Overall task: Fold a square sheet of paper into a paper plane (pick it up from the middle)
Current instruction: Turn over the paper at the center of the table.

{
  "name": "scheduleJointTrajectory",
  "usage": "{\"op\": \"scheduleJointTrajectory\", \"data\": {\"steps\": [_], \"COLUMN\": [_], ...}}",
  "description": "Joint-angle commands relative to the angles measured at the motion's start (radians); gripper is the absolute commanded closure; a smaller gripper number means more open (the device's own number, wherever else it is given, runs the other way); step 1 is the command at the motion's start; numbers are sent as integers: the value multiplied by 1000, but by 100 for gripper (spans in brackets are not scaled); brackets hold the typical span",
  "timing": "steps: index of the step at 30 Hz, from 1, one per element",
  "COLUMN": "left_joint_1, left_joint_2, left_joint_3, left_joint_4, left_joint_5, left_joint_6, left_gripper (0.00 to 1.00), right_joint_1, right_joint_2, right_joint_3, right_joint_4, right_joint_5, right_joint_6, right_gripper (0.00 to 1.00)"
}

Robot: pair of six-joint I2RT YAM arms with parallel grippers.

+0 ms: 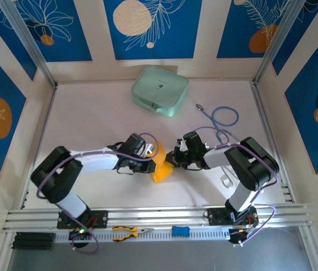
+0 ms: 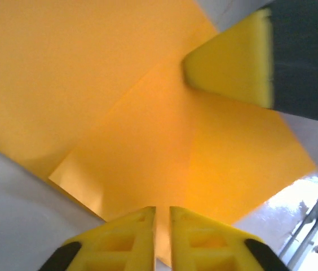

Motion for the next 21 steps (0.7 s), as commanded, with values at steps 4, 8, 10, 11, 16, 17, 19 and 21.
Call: {"op": "scheduleJointTrajectory", "data": {"steps": [4,8,10,11,16,17,19,21], "left_joint_1": [21,40,55,63,90,93,97,100], "left_joint_2": [-195,-349,-425,-463,-610,-633,-670,-700], "left_joint_3": [-7,-30,-45,-55,-99,-106,-115,-118], "left_joint_4": [-80,-178,-218,-234,-294,-306,-331,-361], "left_joint_5": [-130,-276,-331,-355,-440,-458,-493,-538], "left_joint_6": [-9,-25,-39,-46,-77,-80,-85,-96], "left_gripper": [69,55,50,47,31,29,24,19], "right_joint_1": [0,25,36,40,82,100,140,184], "right_joint_2": [-126,-254,-299,-315,-342,-341,-328,-298], "right_joint_3": [8,69,110,138,294,326,390,457], "right_joint_4": [-112,-374,-501,-577,-891,-951,-1047,-1156], "right_joint_5": [8,132,197,239,466,527,656,810], "right_joint_6": [-63,-155,-207,-232,-336,-343,-351,-338], "right_gripper": [93,93,93,93,93,93,93,93]}}
